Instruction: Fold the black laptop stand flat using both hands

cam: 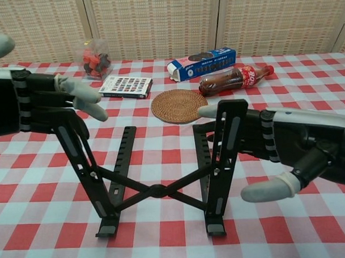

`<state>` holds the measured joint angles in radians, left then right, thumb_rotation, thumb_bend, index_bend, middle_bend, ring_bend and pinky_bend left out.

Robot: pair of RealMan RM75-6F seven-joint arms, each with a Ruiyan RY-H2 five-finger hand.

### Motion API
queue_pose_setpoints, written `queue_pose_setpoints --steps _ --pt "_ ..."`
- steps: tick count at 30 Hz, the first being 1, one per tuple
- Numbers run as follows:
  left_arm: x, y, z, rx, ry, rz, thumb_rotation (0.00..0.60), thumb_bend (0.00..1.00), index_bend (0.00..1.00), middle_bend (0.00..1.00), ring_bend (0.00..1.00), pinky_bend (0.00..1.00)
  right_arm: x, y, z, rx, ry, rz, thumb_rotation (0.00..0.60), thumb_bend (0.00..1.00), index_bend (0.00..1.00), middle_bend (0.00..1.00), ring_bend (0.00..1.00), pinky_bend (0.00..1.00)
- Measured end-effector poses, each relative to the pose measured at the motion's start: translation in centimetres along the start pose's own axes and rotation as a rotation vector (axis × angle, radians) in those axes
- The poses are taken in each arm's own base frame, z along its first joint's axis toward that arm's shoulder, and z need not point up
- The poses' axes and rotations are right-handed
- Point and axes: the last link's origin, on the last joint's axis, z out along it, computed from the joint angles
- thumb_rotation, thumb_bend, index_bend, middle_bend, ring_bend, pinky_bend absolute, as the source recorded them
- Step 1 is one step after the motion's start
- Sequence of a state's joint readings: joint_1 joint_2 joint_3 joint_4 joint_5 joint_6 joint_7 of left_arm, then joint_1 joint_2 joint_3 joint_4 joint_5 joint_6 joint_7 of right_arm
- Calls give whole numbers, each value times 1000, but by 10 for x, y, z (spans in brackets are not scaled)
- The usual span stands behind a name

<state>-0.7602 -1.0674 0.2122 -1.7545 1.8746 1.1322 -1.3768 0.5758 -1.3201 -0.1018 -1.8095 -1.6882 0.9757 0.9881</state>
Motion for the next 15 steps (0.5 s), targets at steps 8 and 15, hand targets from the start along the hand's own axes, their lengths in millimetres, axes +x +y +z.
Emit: queue_pose_setpoints --steps 8,15 --pt "1 0 1 4 3 -2 177 173 258 259 304 309 -11 12 3 -25 -27 37 600 0 0 67 0 0" --pt "1 1 2 7 1 4 179 174 258 259 304 308 -19 19 2 -42 -37 71 600 0 0 67 0 0"
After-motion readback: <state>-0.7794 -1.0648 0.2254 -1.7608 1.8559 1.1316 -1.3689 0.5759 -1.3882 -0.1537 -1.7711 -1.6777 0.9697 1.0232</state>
